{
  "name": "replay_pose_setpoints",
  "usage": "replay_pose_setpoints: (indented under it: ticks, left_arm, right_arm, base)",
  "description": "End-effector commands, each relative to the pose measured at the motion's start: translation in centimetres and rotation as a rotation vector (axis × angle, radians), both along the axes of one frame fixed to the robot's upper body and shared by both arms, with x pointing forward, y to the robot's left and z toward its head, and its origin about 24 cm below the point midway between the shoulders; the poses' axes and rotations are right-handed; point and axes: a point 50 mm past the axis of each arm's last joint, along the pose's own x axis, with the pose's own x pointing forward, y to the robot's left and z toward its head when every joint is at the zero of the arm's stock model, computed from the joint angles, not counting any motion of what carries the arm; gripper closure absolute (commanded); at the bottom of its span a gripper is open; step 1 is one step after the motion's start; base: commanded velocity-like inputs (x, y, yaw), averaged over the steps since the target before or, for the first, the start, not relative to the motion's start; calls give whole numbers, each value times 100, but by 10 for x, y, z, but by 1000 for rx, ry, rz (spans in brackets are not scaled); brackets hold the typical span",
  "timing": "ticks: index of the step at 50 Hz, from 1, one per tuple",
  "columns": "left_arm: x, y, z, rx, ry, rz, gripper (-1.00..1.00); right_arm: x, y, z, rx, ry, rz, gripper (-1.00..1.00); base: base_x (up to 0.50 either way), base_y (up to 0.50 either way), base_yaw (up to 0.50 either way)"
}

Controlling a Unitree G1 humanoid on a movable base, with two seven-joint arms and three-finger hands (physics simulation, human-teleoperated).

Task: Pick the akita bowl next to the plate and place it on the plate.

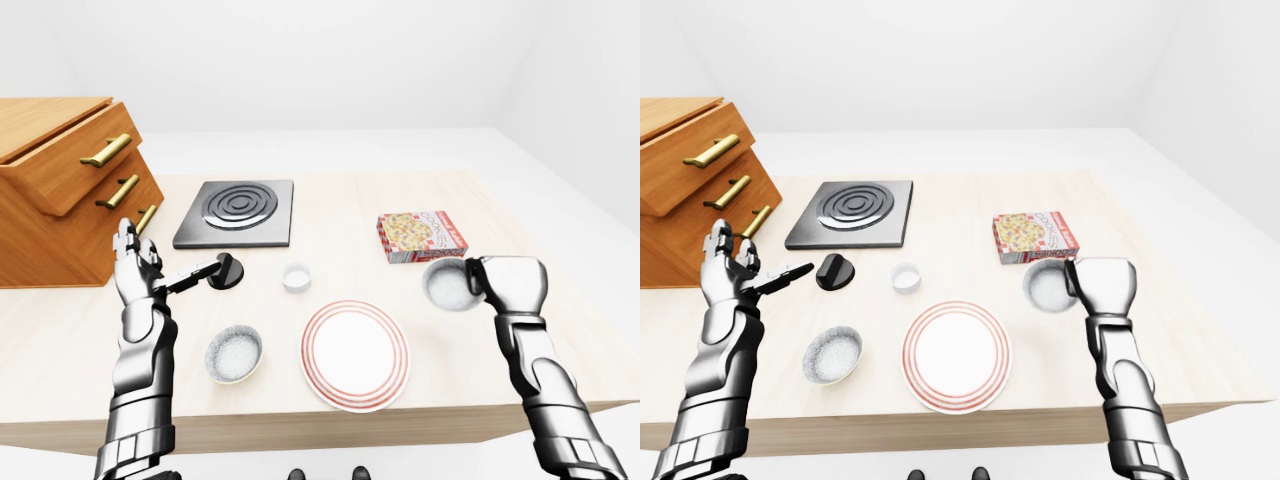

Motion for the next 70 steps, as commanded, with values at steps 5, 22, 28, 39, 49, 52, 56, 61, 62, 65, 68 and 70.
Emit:
replay_pose_setpoints:
  ticks: [5,22,28,39,49,52,56,61,62,65,68,70]
  left_arm:
    - [0,0,-1,1,2,0,-100]
    - [-1,0,-1,-2,3,0,-100]
    - [-1,0,0,-3,5,0,-100]
    - [-1,0,-2,-4,6,0,-100]
    - [-1,0,-3,-4,7,-1,-100]
    - [-1,0,-4,-3,7,0,-100]
    - [-1,0,-2,-3,7,-1,-100]
    - [-1,0,-2,-3,7,-1,-100]
    - [-1,0,-2,-3,7,-1,-100]
    - [0,1,-4,-3,7,-1,-100]
    - [0,0,-3,-3,7,-1,-100]
    - [-1,0,-3,-3,7,-1,-100]
  right_arm:
    - [-36,-13,95,-107,-417,-47,100]
    - [-56,8,125,-36,-451,-4,100]
    - [-62,26,132,39,-417,62,100]
    - [-70,54,138,115,-365,164,100]
    - [-66,73,113,218,-261,224,100]
    - [-65,79,104,262,-227,246,100]
    - [-64,84,95,300,-197,263,100]
    - [-59,88,77,323,-160,258,100]
    - [-59,89,76,323,-159,259,100]
    - [-57,90,68,334,-143,259,100]
    - [-55,91,63,338,-134,257,100]
    - [-53,92,56,357,-118,258,100]
  base:
    - [0,0,0]
    - [0,0,0]
    - [0,0,0]
    - [0,0,0]
    - [0,0,0]
    - [0,0,0]
    - [0,0,0]
    - [0,0,0]
    - [0,0,0]
    - [0,0,0]
    - [0,0,0]
    - [0,0,0]
